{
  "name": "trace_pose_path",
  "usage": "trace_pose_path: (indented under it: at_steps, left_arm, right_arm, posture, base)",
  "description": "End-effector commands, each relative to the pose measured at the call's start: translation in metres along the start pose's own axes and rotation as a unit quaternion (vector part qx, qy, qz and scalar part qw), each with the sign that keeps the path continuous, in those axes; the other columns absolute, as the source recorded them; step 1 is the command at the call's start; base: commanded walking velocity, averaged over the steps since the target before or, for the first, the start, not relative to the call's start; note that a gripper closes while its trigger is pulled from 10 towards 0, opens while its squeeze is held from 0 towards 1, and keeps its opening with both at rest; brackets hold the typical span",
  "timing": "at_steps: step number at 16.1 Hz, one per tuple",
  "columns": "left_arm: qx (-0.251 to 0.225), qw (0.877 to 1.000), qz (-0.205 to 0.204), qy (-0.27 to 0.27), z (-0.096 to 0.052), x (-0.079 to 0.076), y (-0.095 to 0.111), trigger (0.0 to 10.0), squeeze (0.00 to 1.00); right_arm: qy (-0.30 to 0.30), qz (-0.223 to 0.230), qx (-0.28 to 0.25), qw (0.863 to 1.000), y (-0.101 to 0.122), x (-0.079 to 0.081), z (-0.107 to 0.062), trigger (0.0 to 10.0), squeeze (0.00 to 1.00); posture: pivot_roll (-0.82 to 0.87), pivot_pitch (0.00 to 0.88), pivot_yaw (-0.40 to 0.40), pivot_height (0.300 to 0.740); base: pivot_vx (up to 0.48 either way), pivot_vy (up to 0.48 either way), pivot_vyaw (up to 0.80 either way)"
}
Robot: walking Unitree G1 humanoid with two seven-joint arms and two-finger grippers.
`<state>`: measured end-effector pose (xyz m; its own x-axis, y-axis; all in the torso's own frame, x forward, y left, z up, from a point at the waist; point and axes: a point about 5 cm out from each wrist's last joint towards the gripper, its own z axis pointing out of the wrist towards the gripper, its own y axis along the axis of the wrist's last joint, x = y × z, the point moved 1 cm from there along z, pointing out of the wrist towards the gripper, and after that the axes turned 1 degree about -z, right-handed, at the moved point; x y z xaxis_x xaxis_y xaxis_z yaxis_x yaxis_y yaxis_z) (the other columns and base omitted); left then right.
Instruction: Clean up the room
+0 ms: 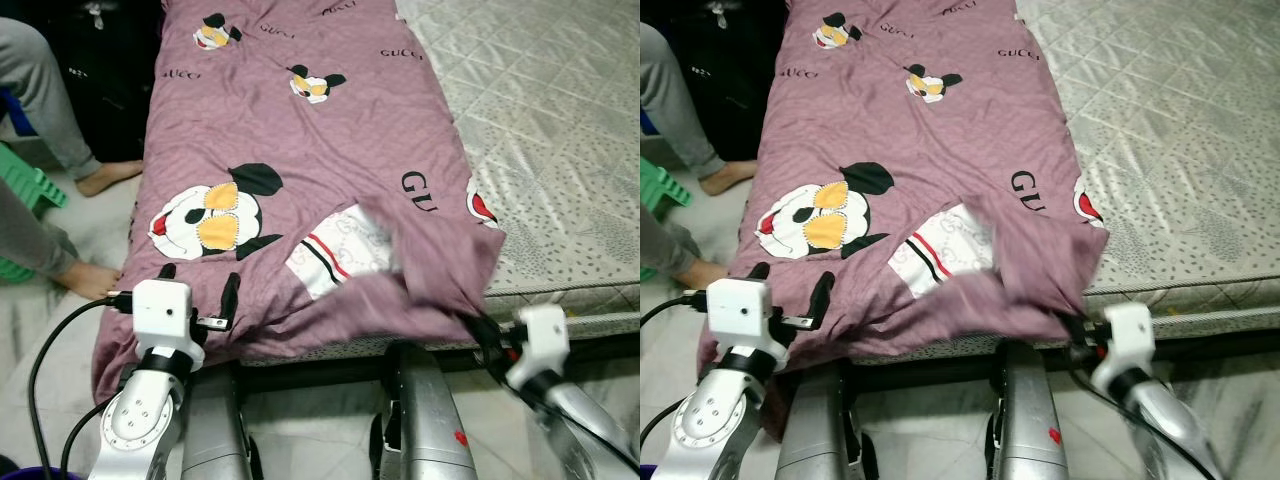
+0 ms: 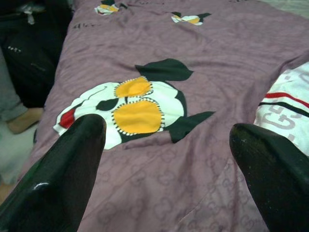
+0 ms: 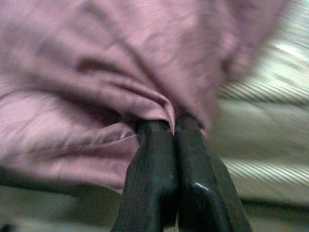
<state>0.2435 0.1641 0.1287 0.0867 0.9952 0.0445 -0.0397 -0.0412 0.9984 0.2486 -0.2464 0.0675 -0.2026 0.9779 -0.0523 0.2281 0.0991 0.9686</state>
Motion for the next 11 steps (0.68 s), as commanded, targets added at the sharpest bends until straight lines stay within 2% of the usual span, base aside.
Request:
trace_pose_path:
  at_steps: [1, 2, 4, 6, 7, 8, 11]
  left_arm:
    - [0.012, 1.0, -0.001, -0.007, 0.0, 0.0, -0.004, 10.0, 0.0]
    - [0.013, 1.0, -0.001, -0.008, 0.0, 0.0, -0.005, 10.0, 0.0]
    - [0.015, 1.0, 0.0, -0.009, 0.001, 0.0, -0.005, 10.0, 0.0]
    - [0.015, 1.0, 0.0, -0.008, 0.002, 0.0, -0.005, 10.0, 0.0]
    - [0.014, 1.0, 0.0, -0.008, 0.002, 0.001, -0.005, 10.0, 0.0]
    - [0.015, 1.0, 0.0, -0.008, 0.003, 0.0, -0.005, 10.0, 0.0]
    - [0.015, 1.0, -0.003, -0.01, 0.003, -0.002, -0.006, 10.0, 0.0]
  right_arm:
    - [-0.058, -0.034, 0.027, 0.997, -0.007, -0.016, -0.004, 10.0, 0.0]
    - [-0.08, -0.032, 0.022, 0.996, -0.004, -0.021, -0.003, 10.0, 1.0]
    - [-0.166, -0.038, -0.017, 0.985, 0.018, -0.038, 0.001, 10.0, 1.0]
    - [-0.178, -0.039, -0.063, 0.981, 0.041, -0.038, 0.003, 10.0, 1.0]
    - [-0.178, -0.053, -0.072, 0.98, 0.048, -0.036, 0.003, 10.0, 1.0]
    - [-0.184, -0.105, -0.079, 0.974, 0.06, -0.032, 0.001, 10.0, 1.0]
    - [-0.196, -0.114, -0.046, 0.973, 0.05, -0.034, -0.002, 10.0, 1.0]
  posture:
    - [0.08, 0.205, 0.065, 0.528]
    - [0.08, 0.203, 0.069, 0.528]
    - [0.08, 0.201, 0.069, 0.528]
    - [0.08, 0.201, 0.069, 0.528]
    - [0.08, 0.201, 0.069, 0.528]
    - [0.07, 0.201, 0.065, 0.528]
    - [0.06, 0.2, 0.065, 0.528]
  base:
    - [0.0, 0.0, 0.0]
    - [0.0, 0.0, 0.0]
    - [0.0, 0.0, 0.0]
    - [0.0, 0.0, 0.0]
    - [0.0, 0.0, 0.0]
    - [0.0, 0.0, 0.0]
    - [0.0, 0.0, 0.0]
